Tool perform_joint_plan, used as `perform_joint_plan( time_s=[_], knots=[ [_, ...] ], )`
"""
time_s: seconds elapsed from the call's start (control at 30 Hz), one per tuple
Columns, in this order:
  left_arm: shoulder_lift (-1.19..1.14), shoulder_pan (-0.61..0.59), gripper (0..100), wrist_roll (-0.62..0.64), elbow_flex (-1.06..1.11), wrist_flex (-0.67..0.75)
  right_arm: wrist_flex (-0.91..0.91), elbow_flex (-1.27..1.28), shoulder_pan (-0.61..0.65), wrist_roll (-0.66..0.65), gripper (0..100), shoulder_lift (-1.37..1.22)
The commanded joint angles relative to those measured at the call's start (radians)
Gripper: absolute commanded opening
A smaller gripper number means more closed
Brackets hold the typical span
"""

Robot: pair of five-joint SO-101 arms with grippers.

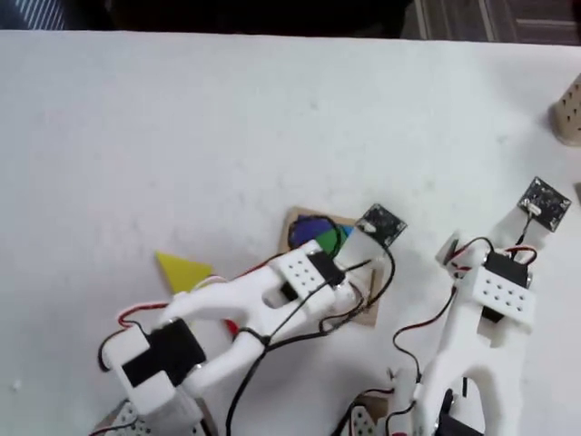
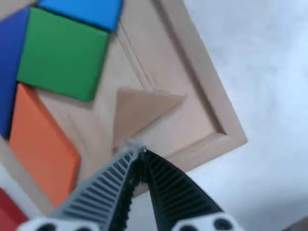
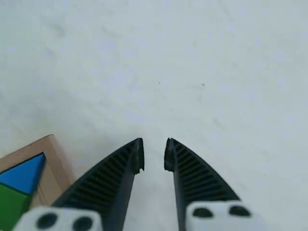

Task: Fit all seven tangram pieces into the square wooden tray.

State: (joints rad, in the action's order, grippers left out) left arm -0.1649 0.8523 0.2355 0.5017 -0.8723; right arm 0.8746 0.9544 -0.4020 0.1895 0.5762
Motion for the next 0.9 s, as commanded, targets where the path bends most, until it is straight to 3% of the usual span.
perform_joint_plan(
  time_s=[0.0, 0.4, 0.5, 0.57, 0.77, 0.87],
  knots=[
    [-0.002, -0.033, 2, 0.011, -0.046, -0.049, -0.031, -0.026, 0.021, -0.023, 8.4, 0.024],
    [-0.004, -0.173, 2, 0.02, -0.083, -0.043, -0.059, -0.009, 0.036, -0.026, 8.3, 0.024],
    [-0.001, -0.185, 2, 0.126, -0.081, -0.023, -0.059, -0.009, 0.036, -0.026, 8.3, 0.024],
    [0.002, -0.182, 2, 0.181, -0.081, -0.018, -0.059, -0.008, 0.036, -0.026, 8.3, 0.024],
    [0.107, -0.111, 2, 0.181, -0.025, -0.011, -0.059, -0.008, 0.038, -0.026, 8.3, 0.024],
    [0.217, -0.047, 2, 0.107, 0.084, 0.072, -0.059, -0.008, 0.038, -0.026, 8.3, 0.024]
  ],
)
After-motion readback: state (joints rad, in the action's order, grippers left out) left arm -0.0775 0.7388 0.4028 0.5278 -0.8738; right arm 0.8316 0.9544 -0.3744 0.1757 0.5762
